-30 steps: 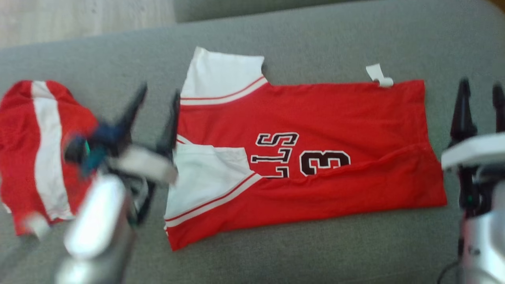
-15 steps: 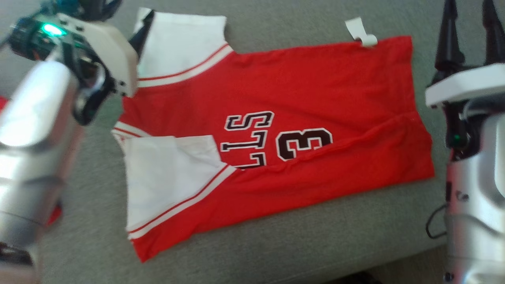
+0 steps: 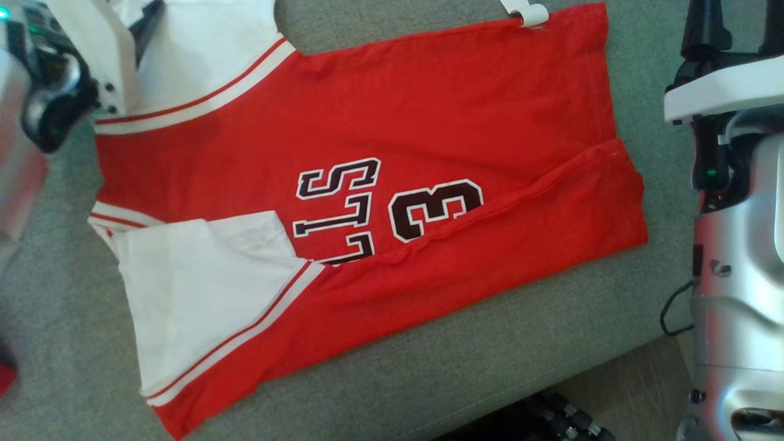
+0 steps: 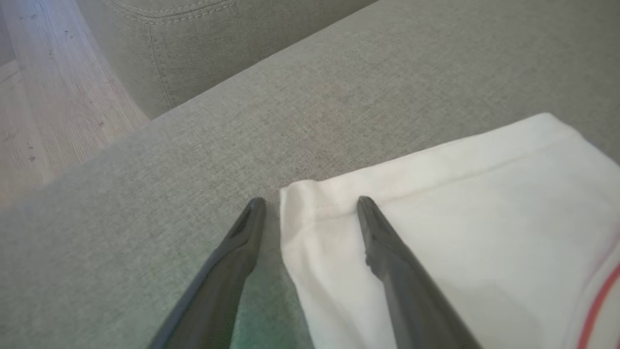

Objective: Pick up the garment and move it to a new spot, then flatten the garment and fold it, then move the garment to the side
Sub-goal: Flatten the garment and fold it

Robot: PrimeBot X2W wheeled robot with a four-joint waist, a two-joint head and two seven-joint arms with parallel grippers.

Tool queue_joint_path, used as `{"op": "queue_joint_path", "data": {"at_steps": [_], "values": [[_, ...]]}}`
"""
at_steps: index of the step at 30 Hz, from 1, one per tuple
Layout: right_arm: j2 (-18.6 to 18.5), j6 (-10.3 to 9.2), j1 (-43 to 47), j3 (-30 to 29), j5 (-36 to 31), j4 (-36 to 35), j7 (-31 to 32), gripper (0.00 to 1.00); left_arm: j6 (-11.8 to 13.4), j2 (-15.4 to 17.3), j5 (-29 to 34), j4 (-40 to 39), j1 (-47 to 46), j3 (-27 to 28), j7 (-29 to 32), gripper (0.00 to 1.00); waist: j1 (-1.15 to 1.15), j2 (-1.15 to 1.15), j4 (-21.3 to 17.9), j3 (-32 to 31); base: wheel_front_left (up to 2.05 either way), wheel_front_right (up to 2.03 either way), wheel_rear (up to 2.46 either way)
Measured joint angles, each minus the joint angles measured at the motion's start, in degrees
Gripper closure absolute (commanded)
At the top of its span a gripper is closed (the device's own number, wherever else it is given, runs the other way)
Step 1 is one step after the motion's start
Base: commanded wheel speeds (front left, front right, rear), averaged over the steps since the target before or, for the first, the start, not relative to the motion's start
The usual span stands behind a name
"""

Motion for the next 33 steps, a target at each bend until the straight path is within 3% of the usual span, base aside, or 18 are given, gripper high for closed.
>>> {"op": "queue_joint_path", "data": {"at_steps": [6, 7, 8, 9, 13, 18, 24, 33], "values": [[0.01, 0.0, -1.0, -0.4, -1.04, 0.21, -0.09, 0.0, -0.01, 0.71, -3.83, 0.24, -2.82, -3.19, 2.94, 0.0, 0.0, 0.0, 0.4, 0.94, 0.0, 0.0, 0.0], [0.01, 0.0, -1.35, -0.43, -1.21, 0.2, -0.09, 0.0, -0.01, 0.71, -4.59, 0.21, -3.17, -3.47, 3.7, 0.06, 0.0, 0.0, 0.52, 1.0, 0.0, 0.0, 0.0], [0.01, 0.0, -1.35, -0.43, -1.21, 0.2, -0.09, 0.0, -0.01, 0.71, -4.59, 0.21, -3.17, -3.47, 3.7, 0.8, 0.0, 0.0, 0.52, 1.0, 0.0, 0.0, 0.0], [0.01, 0.0, -1.69, -0.42, -1.44, 0.2, -0.08, 0.0, -0.01, 0.73, -5.45, 0.16, -3.5, -3.82, 4.3, 1.0, 0.0, 0.0, 0.65, 1.04, 0.0, 0.0, 0.0], [0.01, 0.0, -2.21, -0.45, -2.57, 0.11, -0.03, 0.0, -0.01, 0.81, -7.65, -0.38, -3.82, -5.49, 3.48, 1.0, 0.01, 0.0, 1.51, 0.79, 0.0, 0.0, 0.0], [-0.75, 0.0, -2.2, 1.98, -3.89, 0.65, 2.08, 0.0, 0.01, 0.13, -8.29, 0.76, -2.34, -5.99, -4.97, 1.0, 0.01, 0.0, 3.18, -0.73, 0.0, 0.0, 0.0], [-8.12, 0.0, -1.92, 7.46, -1.7, 4.23, 6.45, 0.0, 0.01, -3.04, -7.71, -1.6, -1.22, -6.37, -18.87, 1.0, 0.0, 0.0, 6.56, -4.02, 0.0, 0.0, 0.0], [-15.1, 0.0, -1.68, 10.25, 2.74, 14.25, 16.18, 0.0, 0.23, -2.59, -4.9, -10.79, 5.37, -9.47, -26.6, 1.0, 0.0, 0.0, 12.87, -8.54, 0.0, 0.0, 0.0]]}}
